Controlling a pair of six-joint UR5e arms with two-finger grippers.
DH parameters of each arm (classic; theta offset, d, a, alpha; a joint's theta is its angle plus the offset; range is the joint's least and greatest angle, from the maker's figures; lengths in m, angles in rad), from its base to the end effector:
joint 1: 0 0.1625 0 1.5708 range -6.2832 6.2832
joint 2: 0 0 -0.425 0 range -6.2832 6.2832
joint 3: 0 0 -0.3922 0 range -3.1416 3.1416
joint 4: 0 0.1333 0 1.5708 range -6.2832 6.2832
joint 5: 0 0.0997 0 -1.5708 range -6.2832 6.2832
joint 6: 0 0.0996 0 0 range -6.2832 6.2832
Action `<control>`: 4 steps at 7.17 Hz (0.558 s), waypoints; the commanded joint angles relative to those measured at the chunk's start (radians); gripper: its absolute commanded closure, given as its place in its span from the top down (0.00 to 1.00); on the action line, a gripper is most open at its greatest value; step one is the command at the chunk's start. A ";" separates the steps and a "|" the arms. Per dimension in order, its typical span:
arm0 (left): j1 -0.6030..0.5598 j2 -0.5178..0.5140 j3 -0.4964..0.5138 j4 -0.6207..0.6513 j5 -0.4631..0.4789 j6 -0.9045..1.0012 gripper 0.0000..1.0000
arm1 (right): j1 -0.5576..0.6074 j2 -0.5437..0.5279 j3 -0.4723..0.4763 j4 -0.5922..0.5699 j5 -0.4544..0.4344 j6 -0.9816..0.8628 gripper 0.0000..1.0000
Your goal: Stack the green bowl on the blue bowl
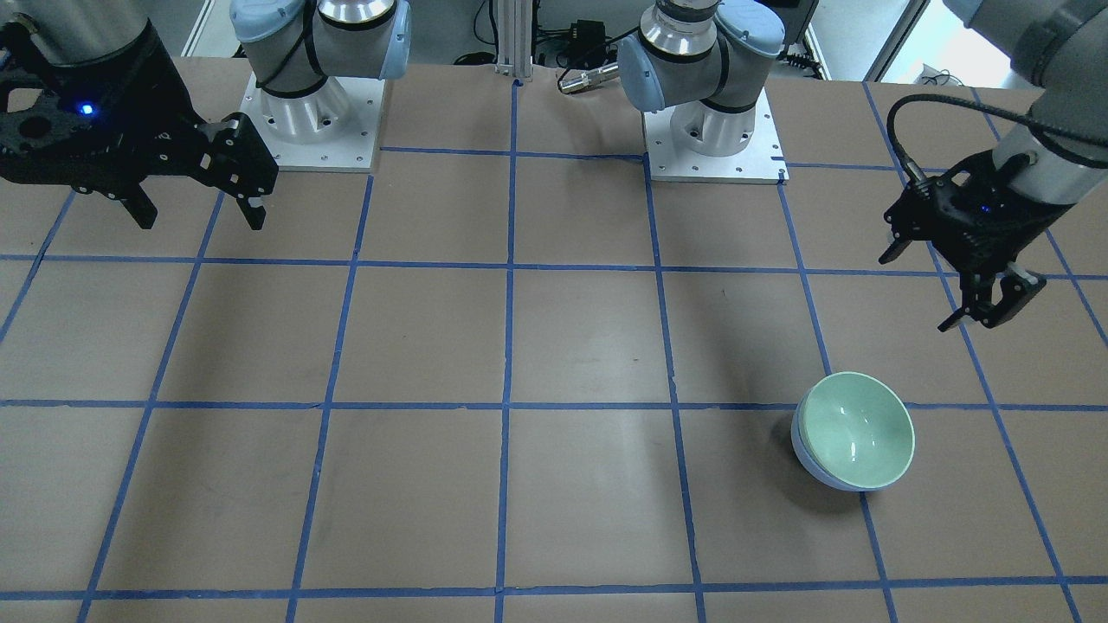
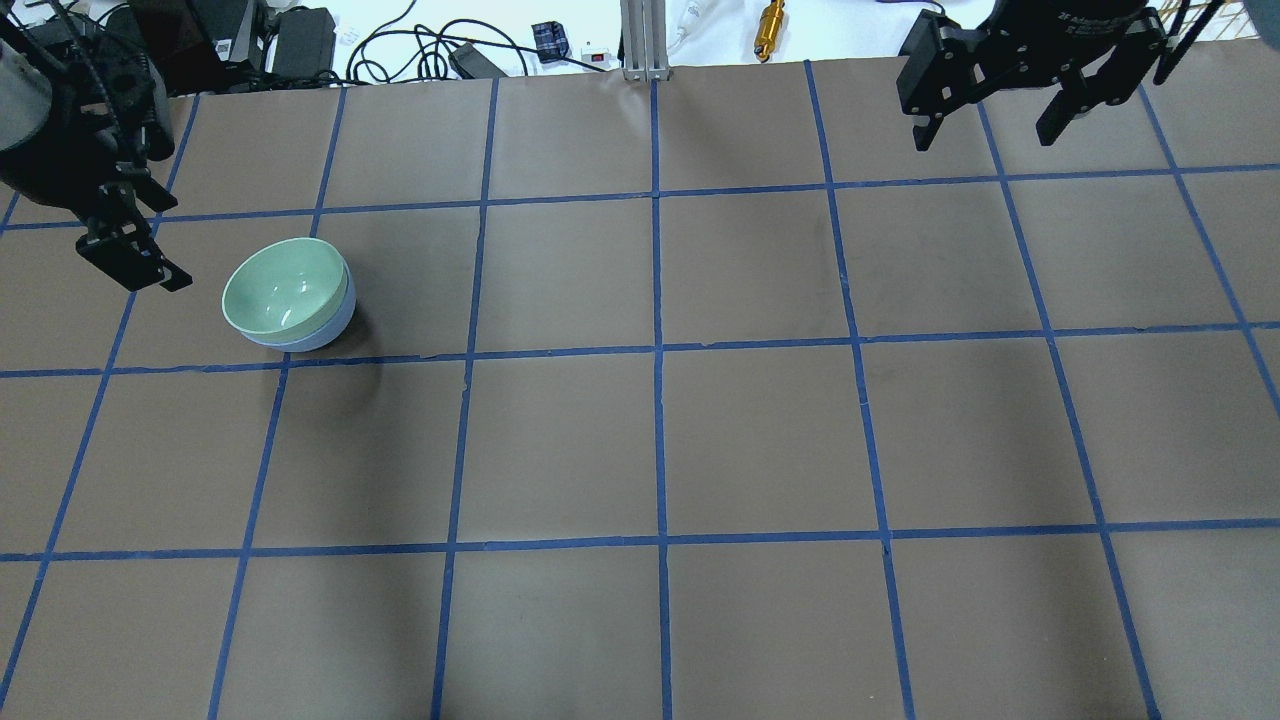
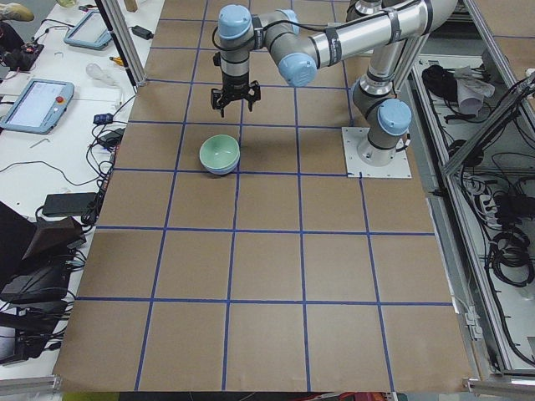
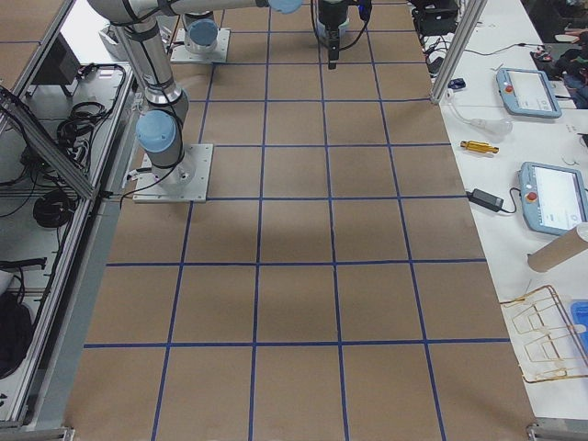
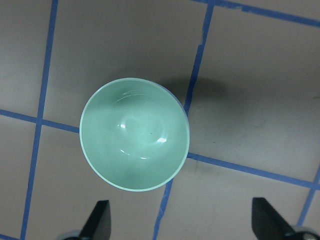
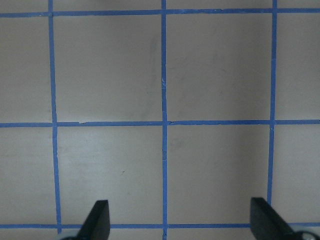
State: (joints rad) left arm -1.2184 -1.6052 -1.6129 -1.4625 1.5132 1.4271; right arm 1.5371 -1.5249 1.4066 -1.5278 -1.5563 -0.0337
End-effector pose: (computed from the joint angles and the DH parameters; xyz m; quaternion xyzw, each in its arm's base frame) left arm 0.0450 -0.5252 0.4611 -0.5120 -0.8584 0.0324 0.0058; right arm 0.1173 -0.5201 0.5415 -0.0003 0.9993 -0.0379 0.0060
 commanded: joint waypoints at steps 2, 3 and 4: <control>-0.155 0.054 0.045 -0.079 -0.039 -0.641 1.00 | 0.000 0.000 0.000 0.000 0.001 0.000 1.00; -0.209 0.065 0.047 -0.094 -0.038 -0.879 1.00 | 0.000 0.000 0.000 0.000 0.001 0.000 1.00; -0.225 0.077 0.062 -0.155 -0.018 -1.045 1.00 | 0.000 0.000 0.000 0.000 0.001 0.000 1.00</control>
State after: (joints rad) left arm -1.4031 -1.5428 -1.5646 -1.5651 1.4791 0.6222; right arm 1.5370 -1.5248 1.4067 -1.5279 -1.5555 -0.0338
